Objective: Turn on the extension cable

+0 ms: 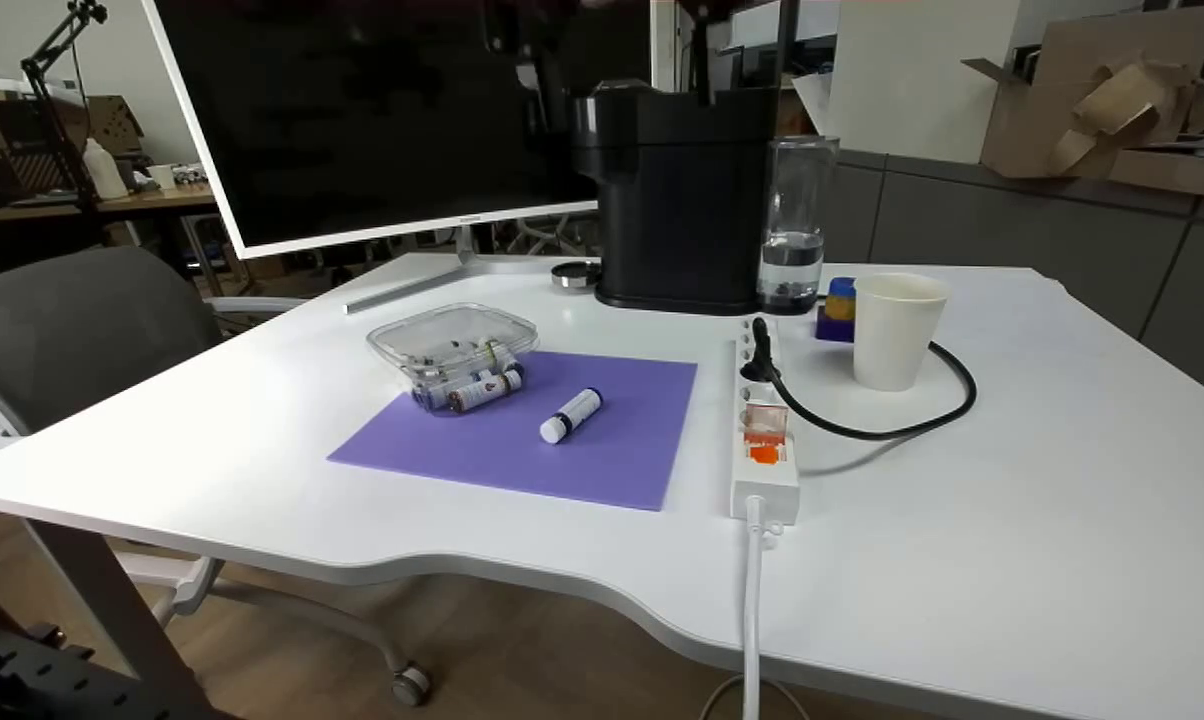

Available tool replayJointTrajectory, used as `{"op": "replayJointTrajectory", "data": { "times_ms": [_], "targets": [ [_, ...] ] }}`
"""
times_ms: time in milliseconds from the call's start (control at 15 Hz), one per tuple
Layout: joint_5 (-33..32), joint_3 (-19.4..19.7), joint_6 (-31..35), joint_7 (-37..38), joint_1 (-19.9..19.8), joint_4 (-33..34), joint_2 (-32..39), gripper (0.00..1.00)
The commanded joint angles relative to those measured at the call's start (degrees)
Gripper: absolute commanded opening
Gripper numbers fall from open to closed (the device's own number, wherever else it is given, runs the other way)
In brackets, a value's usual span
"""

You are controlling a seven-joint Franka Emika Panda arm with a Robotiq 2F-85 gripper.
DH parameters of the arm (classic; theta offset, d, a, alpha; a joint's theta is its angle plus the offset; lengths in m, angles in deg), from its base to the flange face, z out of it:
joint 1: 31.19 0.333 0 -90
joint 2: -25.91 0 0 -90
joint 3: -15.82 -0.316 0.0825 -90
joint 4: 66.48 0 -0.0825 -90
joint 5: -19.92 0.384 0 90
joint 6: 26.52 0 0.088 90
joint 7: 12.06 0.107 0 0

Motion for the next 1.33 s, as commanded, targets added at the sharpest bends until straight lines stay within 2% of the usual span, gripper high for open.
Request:
{"op": "replayJointTrajectory", "data": {
  "times_ms": [0,200,267,533,800,867,933,1000,1267],
  "targets": [
    [0.98,3.09,0.77,-8.21,-0.62,4.68,9.42,1.0],
    [3.7,4.48,-2.11,-11.75,-1.84,9.11,17.27,1.0],
    [1.98,3.35,0.56,-9.74,-1.8,4.1,11.63,1.0],
    [3.25,3.53,-0.22,-11.28,-2.73,7.76,17.68,1.0],
    [2.43,3.53,5.8,-10.75,-3.07,6.8,20.02,1.0],
    [2.66,3.62,7.1,-11.11,-3.34,6.8,21.15,0.75],
    [2.44,3.64,8.22,-11.16,-3.57,6.8,22.04,0.74],
    [2.89,3.63,9.26,-11.44,-3.93,6.78,22.96,0.68],
    [2.45,3.54,12.56,-11.85,-5.32,7.36,26.9,0.38]
  ]
}}
